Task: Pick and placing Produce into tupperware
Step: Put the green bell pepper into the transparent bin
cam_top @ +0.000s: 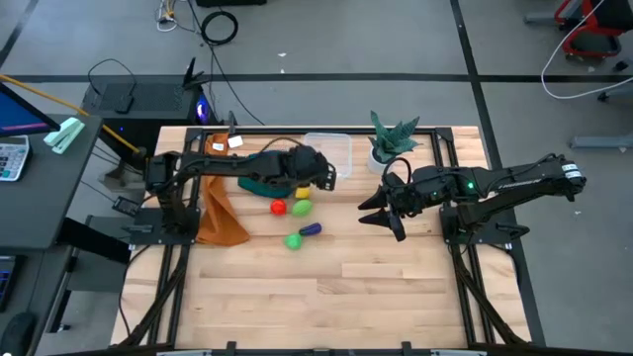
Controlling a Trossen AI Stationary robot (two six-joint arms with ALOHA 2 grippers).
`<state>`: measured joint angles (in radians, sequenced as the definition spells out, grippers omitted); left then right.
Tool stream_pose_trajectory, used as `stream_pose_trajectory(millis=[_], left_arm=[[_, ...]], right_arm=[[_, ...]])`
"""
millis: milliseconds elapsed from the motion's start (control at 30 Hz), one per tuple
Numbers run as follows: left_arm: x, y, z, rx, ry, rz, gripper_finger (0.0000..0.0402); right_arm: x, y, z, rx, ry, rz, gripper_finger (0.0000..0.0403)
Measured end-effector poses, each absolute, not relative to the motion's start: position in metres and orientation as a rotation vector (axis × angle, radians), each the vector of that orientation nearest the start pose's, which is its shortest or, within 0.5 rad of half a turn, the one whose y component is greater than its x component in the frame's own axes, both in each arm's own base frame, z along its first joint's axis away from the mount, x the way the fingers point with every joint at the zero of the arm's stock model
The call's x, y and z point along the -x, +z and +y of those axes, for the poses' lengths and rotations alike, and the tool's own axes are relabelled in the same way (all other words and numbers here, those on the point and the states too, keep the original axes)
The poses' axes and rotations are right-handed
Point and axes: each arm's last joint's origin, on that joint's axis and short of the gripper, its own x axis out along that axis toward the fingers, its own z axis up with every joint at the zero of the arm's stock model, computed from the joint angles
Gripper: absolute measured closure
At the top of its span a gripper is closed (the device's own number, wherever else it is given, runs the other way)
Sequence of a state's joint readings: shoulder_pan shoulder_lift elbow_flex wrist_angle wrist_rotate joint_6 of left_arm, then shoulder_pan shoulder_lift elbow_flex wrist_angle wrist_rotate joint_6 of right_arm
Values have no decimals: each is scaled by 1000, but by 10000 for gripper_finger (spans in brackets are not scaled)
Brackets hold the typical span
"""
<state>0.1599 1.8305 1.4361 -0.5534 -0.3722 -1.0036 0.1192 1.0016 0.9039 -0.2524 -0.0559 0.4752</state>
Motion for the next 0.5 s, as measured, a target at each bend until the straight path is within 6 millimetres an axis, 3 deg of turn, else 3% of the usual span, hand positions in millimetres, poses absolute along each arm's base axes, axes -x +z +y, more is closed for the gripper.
stream_pose_trajectory(millis=[300,500], left_arm=[[-379,246,116,654,857,657,152],[-381,252,135,519,807,618,150]], right_arm=[[-220,339,28,-568,100,282,236],[-221,346,28,-646,114,216,236]])
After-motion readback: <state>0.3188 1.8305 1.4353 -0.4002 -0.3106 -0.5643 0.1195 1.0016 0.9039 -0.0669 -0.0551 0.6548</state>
